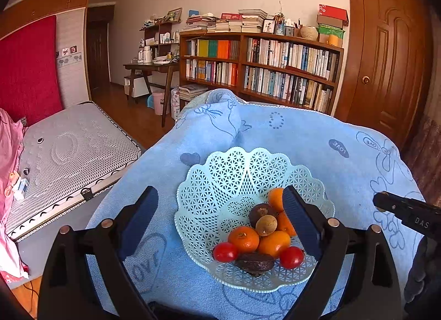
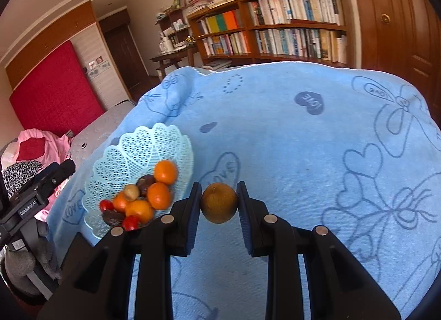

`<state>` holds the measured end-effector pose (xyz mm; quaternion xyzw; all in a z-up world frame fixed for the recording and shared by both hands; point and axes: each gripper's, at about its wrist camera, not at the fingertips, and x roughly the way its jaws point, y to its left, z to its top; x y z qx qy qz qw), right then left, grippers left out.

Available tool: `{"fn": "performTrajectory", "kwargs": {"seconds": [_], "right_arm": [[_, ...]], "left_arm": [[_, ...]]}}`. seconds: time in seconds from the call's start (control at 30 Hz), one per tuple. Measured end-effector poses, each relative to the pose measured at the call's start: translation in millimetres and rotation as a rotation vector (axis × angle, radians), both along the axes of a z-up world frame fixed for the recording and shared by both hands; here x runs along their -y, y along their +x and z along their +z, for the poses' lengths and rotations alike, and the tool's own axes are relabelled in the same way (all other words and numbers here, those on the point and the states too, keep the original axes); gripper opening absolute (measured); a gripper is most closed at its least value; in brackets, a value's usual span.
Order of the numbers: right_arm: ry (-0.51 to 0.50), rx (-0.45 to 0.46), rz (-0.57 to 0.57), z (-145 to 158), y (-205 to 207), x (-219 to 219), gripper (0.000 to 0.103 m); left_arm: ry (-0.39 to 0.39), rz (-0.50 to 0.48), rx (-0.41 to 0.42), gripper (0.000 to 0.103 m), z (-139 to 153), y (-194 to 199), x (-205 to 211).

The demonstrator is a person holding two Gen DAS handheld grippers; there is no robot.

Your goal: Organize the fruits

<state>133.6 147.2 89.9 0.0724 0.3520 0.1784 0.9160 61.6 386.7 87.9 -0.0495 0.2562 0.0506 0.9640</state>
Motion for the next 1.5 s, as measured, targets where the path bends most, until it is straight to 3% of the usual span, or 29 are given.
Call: {"fn": "performTrajectory", "kwargs": {"seconds": [0.23, 0.53, 0.6, 0.67, 0.73, 0.83, 0.9, 1.0, 1.37, 1.5], "right_arm": [[-0.002, -0.043, 0.089, 3, 17, -60, 0.027], [-0.024, -0.084, 0.044, -4, 43, -81, 0.029], [-0.031, -0.076, 0.029, -4, 39, -77, 0.039], [-0.041, -0.055, 0.015, -3, 31, -73, 0.057], [-0.069, -0.022, 0.011, -1, 21, -70, 0.062], [-0.111, 0.038, 0.010, 2, 2, -67, 0.079], [-0.157, 0.082, 0.014, 4, -10, -67, 0.084], [-0.204, 0.130, 0.030, 4, -28, -69, 0.092], [-0.282, 0.172, 0.053, -6, -67, -77, 0.098], [-0.325, 0.194, 0.056, -9, -78, -86, 0.098]], "left_arm": [[-0.033, -0.016, -0.002, 0.094, -7, -7, -9], [-0.032, -0.011, -0.006, 0.099, -10, -9, -14], [-0.023, -0.010, 0.003, 0.100, -8, -12, -14], [-0.017, -0.004, 0.008, 0.100, -6, -13, -14], [-0.008, 0.003, 0.008, 0.100, -6, -14, -15], [0.015, 0.028, 0.010, 0.100, -4, -16, -15], [0.023, 0.036, 0.011, 0.100, -3, -16, -15], [0.055, 0.038, 0.009, 0.100, -2, -19, -11], [0.298, 0.036, -0.002, 0.100, -8, -41, 15], [0.334, 0.032, -0.014, 0.100, -10, -45, 17]]}}
